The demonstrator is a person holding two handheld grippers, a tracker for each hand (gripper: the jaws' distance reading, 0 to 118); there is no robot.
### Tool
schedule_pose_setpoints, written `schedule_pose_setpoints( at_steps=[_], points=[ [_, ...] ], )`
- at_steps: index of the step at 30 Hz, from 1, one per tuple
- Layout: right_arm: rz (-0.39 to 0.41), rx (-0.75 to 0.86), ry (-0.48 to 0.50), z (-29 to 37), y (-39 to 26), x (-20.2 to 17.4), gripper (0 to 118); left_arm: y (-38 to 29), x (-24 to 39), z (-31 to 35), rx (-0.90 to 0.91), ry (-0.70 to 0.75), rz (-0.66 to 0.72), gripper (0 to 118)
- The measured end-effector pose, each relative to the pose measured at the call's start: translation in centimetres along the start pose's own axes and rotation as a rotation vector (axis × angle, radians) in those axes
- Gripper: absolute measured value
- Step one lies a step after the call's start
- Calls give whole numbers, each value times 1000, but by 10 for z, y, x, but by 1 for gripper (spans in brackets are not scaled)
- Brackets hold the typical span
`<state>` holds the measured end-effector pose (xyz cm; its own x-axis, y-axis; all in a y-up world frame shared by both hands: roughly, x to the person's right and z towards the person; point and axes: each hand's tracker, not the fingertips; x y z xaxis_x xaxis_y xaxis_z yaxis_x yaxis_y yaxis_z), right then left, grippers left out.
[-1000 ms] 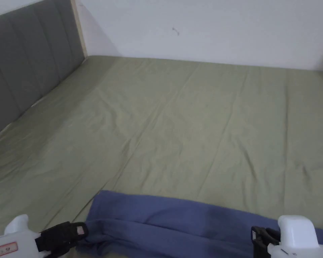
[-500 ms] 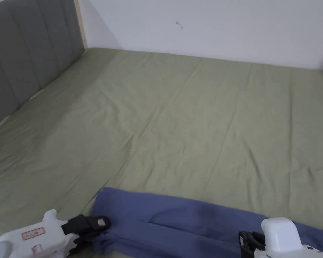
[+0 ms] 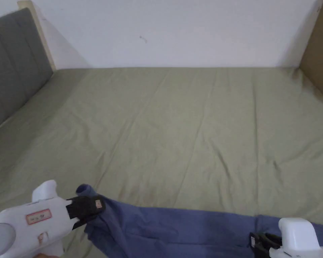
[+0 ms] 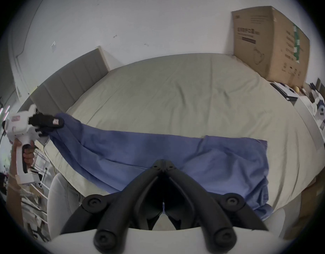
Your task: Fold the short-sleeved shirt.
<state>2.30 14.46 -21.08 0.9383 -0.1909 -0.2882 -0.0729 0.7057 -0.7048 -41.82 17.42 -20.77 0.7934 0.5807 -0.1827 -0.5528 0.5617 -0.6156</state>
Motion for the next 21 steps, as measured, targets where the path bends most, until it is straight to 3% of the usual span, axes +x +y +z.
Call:
schedule_pose_setpoints(
  at_steps=[6,8,11,13,14,15,16,17,18,21],
  points=[
    [-101,42,-79,19,-9,49,0,-41,127,-64,-185,-119,-390,8],
    [-144,47,-108,22,-13,64,0,-72,159,-94,-287,-100,-505,8],
    [-200,45,-119,27,-18,82,0,-116,175,-134,-376,-111,-576,8],
    [-228,45,-123,29,-22,91,0,-135,174,-155,-438,-117,-538,11],
    [-234,43,-126,31,-22,92,0,-141,172,-164,-467,-94,-508,20],
    [-237,44,-130,31,-24,94,0,-149,175,-166,-473,-92,-489,39],
    [-236,44,-137,31,-25,94,0,-151,173,-169,-491,-101,-487,66],
    [-236,43,-141,31,-25,95,0,-152,171,-170,-506,-112,-461,81],
    [-234,42,-140,31,-26,93,0,-151,168,-169,-513,-167,-428,89],
    [-235,35,-127,29,-25,91,0,-133,170,-159,-498,-184,-351,91]
  ],
)
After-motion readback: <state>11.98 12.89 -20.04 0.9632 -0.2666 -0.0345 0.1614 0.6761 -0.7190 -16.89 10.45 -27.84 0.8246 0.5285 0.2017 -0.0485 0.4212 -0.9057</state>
